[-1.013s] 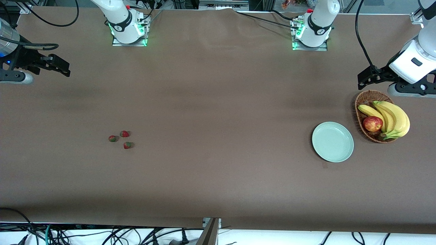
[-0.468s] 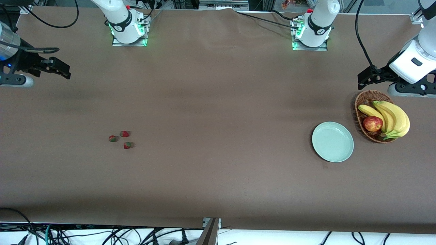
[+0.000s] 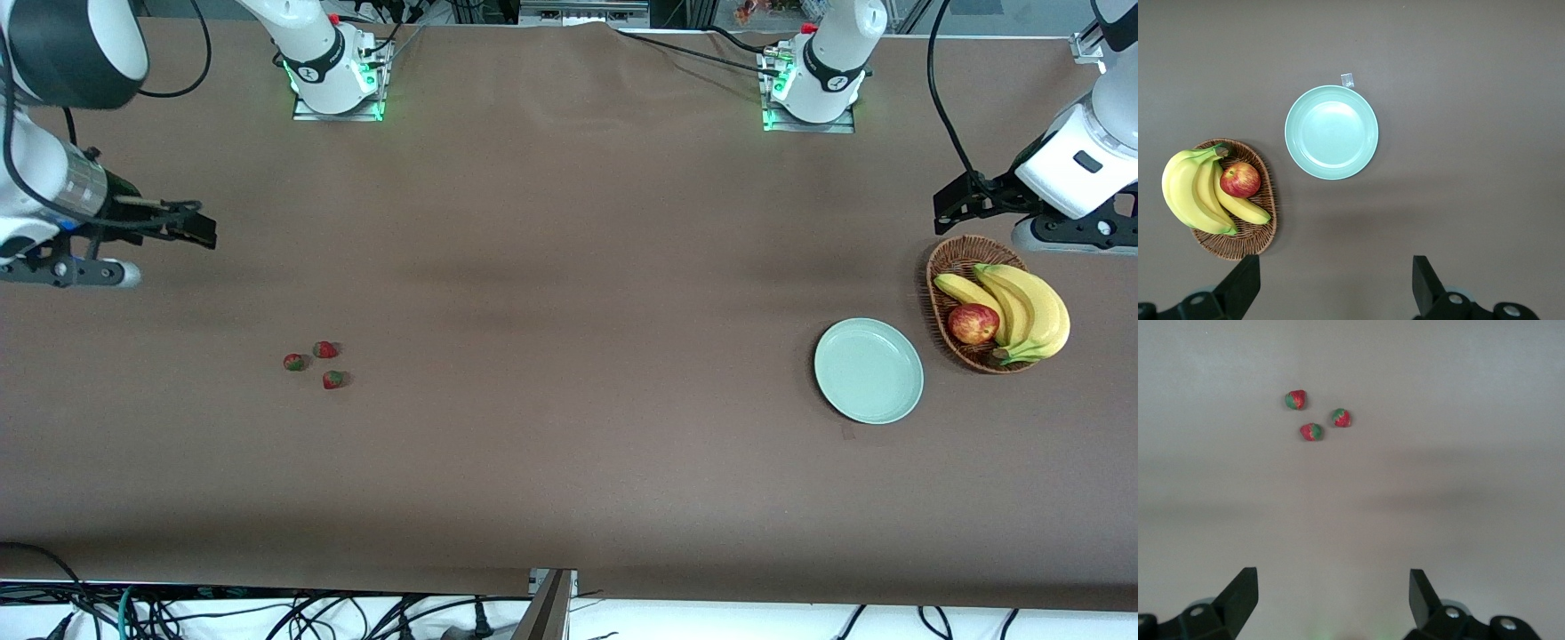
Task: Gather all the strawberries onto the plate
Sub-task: 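Reach the right gripper down and grasp the first strawberry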
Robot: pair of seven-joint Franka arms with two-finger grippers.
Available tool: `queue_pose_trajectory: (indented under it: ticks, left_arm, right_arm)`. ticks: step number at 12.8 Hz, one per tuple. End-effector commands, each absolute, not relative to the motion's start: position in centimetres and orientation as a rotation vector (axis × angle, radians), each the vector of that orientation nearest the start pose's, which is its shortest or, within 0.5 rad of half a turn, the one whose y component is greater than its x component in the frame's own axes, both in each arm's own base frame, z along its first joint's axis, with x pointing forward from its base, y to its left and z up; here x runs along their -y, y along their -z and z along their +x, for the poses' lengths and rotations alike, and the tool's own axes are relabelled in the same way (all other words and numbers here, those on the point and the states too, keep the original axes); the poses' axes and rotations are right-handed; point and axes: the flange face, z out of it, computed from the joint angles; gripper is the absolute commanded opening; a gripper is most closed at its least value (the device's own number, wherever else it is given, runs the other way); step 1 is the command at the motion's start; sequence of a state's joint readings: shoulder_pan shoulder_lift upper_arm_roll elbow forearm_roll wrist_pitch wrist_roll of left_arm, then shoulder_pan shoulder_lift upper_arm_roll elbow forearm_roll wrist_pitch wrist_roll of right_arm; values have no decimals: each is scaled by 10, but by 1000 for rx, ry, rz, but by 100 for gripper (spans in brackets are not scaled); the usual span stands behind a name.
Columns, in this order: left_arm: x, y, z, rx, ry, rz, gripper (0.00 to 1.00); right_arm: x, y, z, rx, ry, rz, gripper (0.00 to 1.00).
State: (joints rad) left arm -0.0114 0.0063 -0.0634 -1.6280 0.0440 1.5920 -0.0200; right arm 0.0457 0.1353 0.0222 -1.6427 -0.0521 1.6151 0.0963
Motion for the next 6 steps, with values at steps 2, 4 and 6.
queue_pose_trajectory:
  ticks: [2, 4, 6]
  left_arm:
    - [36, -602, 550, -82, -62, -3108, 100]
    - [35, -602, 550, -80, -62, -3109, 100]
    - [35, -602, 550, -82, -62, -3109, 100]
  right_arm:
    - [-41, -451, 621, -19, -313, -3188, 100]
    - [-47, -406, 640, -3, -279, -3186, 100]
    - [-59, -367, 655, 33, -234, -3195, 100]
